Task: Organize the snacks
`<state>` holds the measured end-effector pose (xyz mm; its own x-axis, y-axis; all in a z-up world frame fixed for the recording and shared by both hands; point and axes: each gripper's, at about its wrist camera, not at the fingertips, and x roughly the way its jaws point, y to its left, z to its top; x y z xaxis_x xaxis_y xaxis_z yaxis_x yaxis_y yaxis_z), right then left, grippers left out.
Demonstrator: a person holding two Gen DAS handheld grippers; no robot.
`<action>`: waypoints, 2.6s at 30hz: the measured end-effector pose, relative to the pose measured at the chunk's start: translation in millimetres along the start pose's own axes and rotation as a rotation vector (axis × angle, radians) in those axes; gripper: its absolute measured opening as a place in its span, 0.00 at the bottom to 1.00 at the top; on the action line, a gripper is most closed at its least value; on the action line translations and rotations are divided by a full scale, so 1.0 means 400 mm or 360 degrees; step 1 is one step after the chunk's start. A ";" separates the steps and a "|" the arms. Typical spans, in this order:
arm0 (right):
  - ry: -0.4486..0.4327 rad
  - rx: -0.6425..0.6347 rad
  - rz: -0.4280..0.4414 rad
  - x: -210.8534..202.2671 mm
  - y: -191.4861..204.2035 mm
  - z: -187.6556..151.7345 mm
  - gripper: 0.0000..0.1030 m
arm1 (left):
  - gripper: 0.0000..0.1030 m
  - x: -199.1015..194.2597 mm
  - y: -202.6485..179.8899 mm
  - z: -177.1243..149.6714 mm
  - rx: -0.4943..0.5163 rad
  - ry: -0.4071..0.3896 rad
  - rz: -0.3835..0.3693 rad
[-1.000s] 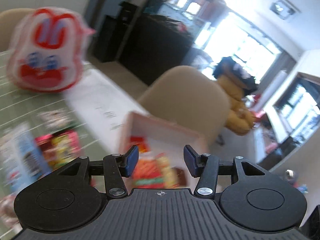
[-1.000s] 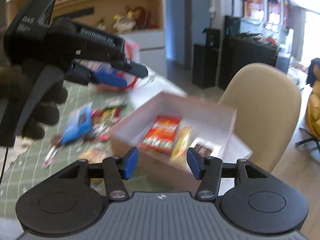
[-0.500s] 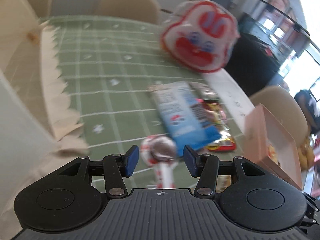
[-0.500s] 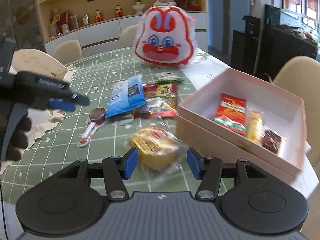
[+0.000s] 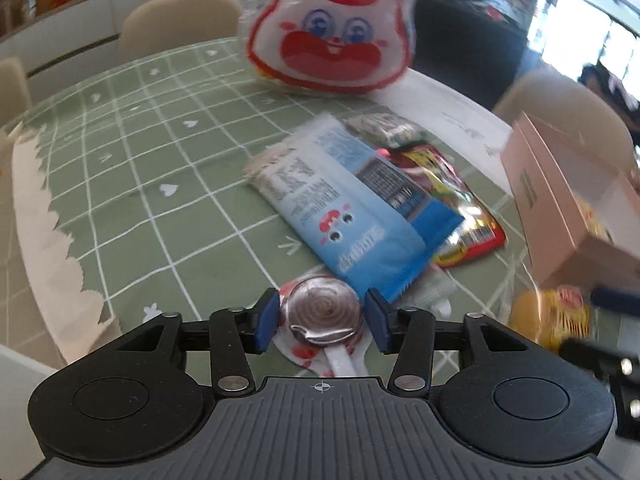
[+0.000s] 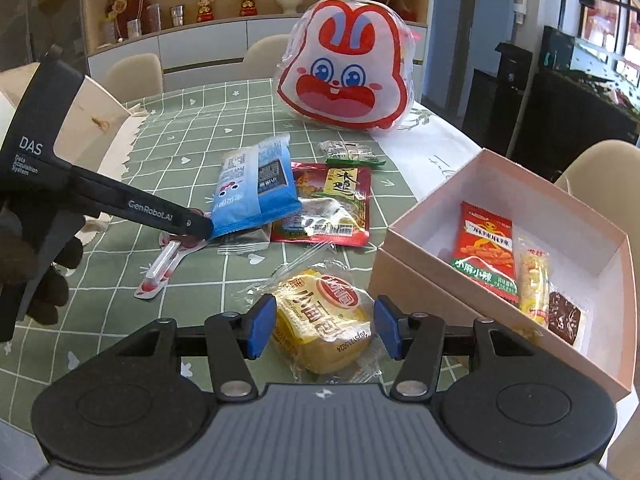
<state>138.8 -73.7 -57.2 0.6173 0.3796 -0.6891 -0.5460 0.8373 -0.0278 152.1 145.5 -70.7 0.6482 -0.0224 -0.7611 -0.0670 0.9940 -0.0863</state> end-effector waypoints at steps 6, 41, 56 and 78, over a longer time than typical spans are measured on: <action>0.0013 -0.0017 -0.0005 0.019 0.023 0.000 0.59 | 0.50 -0.055 -0.028 -0.070 0.0176 0.0031 -0.0132; 0.0237 0.0038 0.0107 -0.058 0.035 -0.057 0.56 | 0.50 -0.204 -0.071 -0.193 0.0192 0.0079 -0.0021; 0.0120 0.0064 0.0137 -0.145 0.013 -0.114 0.62 | 0.50 -0.203 -0.087 -0.201 0.0117 0.0119 -0.0146; 0.0231 -0.0047 0.0132 -0.088 0.043 -0.134 0.62 | 0.50 -0.165 -0.140 -0.176 0.0197 0.0164 -0.0138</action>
<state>77.3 -93.8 -72.0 0.4821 0.3845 -0.7872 -0.6095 0.7927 0.0139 59.7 83.8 -60.8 0.5661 -0.1129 -0.8165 0.0837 0.9933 -0.0793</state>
